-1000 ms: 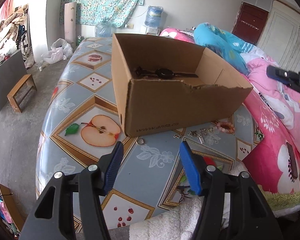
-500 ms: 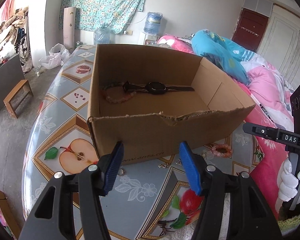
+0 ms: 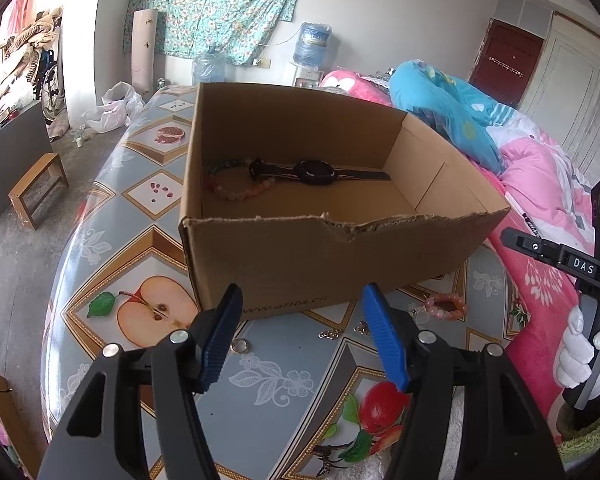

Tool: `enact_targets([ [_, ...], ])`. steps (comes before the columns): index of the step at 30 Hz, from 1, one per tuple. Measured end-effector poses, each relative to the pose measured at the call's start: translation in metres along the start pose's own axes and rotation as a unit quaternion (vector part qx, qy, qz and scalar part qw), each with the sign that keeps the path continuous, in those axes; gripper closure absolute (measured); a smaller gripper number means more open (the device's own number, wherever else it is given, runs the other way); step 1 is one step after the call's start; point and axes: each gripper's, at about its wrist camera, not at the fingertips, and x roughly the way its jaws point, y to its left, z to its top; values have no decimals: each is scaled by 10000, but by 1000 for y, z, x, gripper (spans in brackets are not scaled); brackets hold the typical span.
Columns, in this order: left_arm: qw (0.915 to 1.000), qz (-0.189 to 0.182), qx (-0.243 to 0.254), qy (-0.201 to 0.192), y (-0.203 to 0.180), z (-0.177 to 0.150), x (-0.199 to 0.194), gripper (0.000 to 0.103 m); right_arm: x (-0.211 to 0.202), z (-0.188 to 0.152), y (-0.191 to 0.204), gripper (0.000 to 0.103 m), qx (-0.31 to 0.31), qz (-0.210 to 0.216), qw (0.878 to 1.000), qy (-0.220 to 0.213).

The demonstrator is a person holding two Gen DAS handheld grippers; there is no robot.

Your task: Organize jewelry

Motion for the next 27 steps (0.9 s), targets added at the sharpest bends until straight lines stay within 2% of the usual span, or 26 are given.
enact_targets([
  [4, 9997, -122, 205, 113, -15, -9, 4, 42, -15, -24, -12, 71, 66, -285, 9996, 52],
  [9, 9938, -466, 985, 218, -67, -16, 20, 42, -2, -53, -30, 75, 503, -515, 9965, 433],
  [13, 9789, -671, 1919, 192, -116, -20, 37, 43, 5, -61, -33, 75, 580, -497, 9958, 501],
  [17, 9565, -692, 2813, 339, -159, -24, 62, 53, 12, -63, -37, 75, 607, -433, 9957, 542],
  [21, 9381, -679, 3354, 534, -184, -30, 84, 66, 16, -64, -45, 75, 657, -388, 9953, 592],
  [23, 9332, -672, 3474, 632, -190, -32, 92, 71, 16, -63, -49, 75, 704, -324, 9953, 585],
  [27, 9299, -610, 3535, 814, -194, -31, 104, 76, 16, -62, -54, 77, 761, -264, 9953, 535],
])
